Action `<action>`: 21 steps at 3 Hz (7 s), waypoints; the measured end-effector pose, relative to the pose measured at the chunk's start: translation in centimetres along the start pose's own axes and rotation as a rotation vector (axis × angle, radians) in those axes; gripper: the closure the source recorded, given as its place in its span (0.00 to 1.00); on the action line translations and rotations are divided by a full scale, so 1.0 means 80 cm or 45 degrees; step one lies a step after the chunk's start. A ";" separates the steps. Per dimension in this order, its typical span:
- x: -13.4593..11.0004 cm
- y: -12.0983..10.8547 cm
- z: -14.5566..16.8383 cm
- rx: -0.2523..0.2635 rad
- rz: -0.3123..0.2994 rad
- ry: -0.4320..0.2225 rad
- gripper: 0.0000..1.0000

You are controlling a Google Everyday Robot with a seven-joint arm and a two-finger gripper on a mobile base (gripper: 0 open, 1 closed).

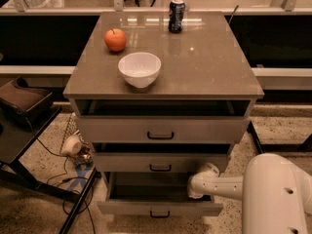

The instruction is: Open bottom drawer

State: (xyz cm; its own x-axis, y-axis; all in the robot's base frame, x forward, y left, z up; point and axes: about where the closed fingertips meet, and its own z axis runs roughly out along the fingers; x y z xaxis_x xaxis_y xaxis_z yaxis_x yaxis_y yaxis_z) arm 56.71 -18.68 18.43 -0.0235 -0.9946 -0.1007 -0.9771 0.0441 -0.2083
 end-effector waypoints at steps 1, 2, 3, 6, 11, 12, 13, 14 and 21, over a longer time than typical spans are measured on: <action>0.000 0.002 0.001 -0.005 0.002 0.004 1.00; 0.001 0.027 0.012 -0.080 0.036 0.059 1.00; -0.001 0.075 0.010 -0.192 0.109 0.141 1.00; -0.010 0.153 -0.063 -0.254 0.256 0.239 1.00; -0.096 0.125 -0.102 -0.195 0.106 0.114 1.00; -0.101 0.092 -0.085 -0.172 0.033 0.039 1.00; -0.102 0.088 -0.082 -0.171 0.005 0.028 1.00; -0.095 0.091 -0.053 -0.202 0.030 0.017 1.00; -0.035 0.243 -0.010 -0.496 0.255 -0.055 1.00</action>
Offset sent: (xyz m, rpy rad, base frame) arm -0.0389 0.0019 -0.0266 -0.0843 0.1418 -0.0703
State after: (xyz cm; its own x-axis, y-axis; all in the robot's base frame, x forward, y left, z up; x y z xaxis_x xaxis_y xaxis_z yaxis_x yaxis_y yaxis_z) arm 37.63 -15.12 15.47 -0.2196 -0.9649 -0.1440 -0.9612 0.1887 0.2014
